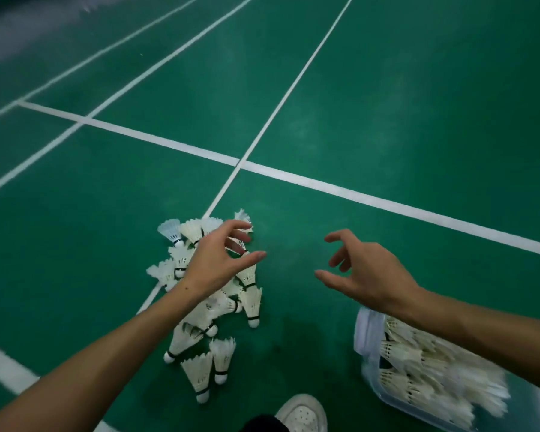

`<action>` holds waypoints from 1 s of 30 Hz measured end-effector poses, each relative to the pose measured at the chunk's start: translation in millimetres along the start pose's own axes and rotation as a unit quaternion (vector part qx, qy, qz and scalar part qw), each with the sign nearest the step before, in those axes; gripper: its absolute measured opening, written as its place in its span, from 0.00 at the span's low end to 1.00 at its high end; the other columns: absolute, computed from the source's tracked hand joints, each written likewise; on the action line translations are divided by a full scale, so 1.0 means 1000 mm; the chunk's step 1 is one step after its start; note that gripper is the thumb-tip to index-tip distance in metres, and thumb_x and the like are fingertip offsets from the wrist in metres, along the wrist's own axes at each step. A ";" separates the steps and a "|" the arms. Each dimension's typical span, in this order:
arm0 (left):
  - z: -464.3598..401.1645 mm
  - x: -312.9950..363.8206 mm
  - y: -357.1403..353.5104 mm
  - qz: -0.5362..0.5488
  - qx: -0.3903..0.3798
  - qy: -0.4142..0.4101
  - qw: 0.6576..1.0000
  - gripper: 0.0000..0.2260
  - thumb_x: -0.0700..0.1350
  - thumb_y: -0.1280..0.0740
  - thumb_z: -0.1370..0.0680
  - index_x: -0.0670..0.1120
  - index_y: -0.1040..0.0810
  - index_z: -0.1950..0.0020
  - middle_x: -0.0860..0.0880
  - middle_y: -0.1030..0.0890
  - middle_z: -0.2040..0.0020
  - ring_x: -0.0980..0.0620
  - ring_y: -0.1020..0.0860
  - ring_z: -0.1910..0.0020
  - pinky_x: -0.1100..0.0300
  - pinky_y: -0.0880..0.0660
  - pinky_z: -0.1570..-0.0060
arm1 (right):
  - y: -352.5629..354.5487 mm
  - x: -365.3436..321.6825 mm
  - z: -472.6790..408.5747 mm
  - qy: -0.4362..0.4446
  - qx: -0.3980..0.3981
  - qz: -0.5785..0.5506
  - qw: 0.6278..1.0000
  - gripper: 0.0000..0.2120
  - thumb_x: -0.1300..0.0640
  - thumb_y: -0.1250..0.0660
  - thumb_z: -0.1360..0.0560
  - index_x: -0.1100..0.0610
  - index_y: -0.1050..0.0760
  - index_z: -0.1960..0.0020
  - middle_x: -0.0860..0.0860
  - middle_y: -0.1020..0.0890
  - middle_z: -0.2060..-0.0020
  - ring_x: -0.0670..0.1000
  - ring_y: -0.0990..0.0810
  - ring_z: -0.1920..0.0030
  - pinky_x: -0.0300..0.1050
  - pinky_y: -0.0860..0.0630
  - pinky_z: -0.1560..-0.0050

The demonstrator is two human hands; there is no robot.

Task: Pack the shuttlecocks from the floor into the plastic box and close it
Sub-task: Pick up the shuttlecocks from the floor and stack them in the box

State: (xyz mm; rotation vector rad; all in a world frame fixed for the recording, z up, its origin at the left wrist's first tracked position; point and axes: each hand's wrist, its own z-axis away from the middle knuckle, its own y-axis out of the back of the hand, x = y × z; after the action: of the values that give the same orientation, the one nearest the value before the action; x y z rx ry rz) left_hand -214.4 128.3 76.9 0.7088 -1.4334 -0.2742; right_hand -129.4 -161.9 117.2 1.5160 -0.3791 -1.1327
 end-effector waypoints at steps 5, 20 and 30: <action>-0.016 -0.045 0.037 -0.040 0.029 0.050 0.998 0.28 0.58 0.19 0.30 0.54 0.22 0.34 0.57 0.17 0.48 0.56 0.16 0.52 0.55 0.16 0.49 | -0.035 -0.029 -0.053 0.049 -0.040 -0.011 0.998 0.32 0.31 0.30 0.26 0.45 0.34 0.29 0.42 0.15 0.50 0.50 0.16 0.49 0.54 0.18 0.47; -0.127 -0.110 0.029 -0.314 -0.104 0.031 0.943 0.27 0.47 0.22 0.24 0.53 0.26 0.28 0.51 0.22 0.29 0.49 0.22 0.34 0.49 0.22 0.37 | -0.140 -0.066 -0.182 0.033 -0.017 -0.059 0.998 0.30 0.38 0.28 0.23 0.48 0.32 0.28 0.47 0.16 0.41 0.52 0.17 0.42 0.54 0.19 0.46; -0.168 -0.126 0.008 -0.303 -0.222 0.025 0.926 0.38 0.42 0.25 0.22 0.66 0.39 0.19 0.49 0.27 0.36 0.51 0.23 0.42 0.54 0.22 0.38 | -0.196 -0.063 -0.202 -0.024 -0.013 -0.137 0.990 0.45 0.47 0.19 0.28 0.47 0.43 0.21 0.51 0.24 0.38 0.53 0.20 0.44 0.53 0.19 0.45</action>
State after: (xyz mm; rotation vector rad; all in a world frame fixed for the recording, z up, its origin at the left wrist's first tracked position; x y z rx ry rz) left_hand -73.3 253.4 -15.9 0.7560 -1.0137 -1.0225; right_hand -64.0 61.7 -53.2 1.5523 -0.1902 -1.3850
